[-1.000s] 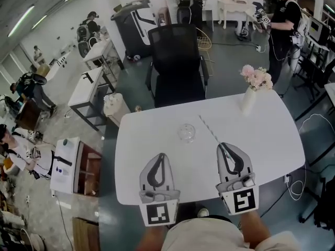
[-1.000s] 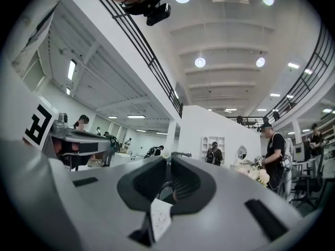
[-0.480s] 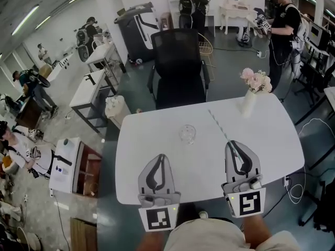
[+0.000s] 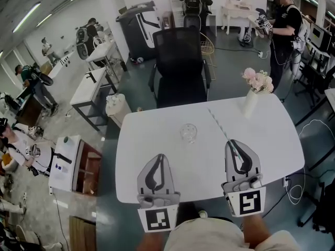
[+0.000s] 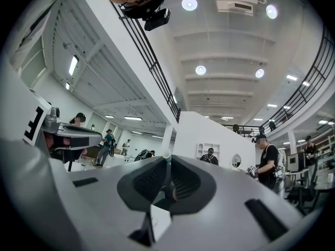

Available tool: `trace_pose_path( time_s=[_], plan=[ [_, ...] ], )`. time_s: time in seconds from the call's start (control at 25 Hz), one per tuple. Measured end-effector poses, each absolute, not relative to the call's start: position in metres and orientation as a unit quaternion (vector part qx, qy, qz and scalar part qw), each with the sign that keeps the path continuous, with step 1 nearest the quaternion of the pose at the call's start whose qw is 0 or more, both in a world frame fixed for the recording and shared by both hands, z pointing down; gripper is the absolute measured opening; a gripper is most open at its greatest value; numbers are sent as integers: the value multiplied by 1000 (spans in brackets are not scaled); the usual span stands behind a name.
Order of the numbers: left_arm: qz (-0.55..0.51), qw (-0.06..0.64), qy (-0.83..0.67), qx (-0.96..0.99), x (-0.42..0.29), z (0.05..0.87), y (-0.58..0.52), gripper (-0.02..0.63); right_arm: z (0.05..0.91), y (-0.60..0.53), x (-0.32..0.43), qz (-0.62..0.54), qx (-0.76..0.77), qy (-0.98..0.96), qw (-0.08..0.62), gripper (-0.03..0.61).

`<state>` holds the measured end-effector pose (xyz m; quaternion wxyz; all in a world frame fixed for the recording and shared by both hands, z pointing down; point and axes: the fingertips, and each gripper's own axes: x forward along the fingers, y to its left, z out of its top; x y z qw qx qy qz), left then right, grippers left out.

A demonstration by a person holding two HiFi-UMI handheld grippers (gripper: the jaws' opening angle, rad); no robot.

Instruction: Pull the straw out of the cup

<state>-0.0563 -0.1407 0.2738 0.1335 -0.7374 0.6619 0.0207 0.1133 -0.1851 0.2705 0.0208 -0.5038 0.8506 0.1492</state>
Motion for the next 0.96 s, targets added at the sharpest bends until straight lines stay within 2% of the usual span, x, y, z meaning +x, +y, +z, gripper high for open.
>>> trace_pose_path(
  time_s=[0.36, 0.96],
  plan=[
    [36, 111, 659, -743, -58, 280, -148, 6, 275, -188, 116, 148, -511, 847, 16, 23],
    [31, 118, 665, -737, -65, 280, -149, 6, 270, -190, 103, 142, -504, 851, 33, 23]
  ],
)
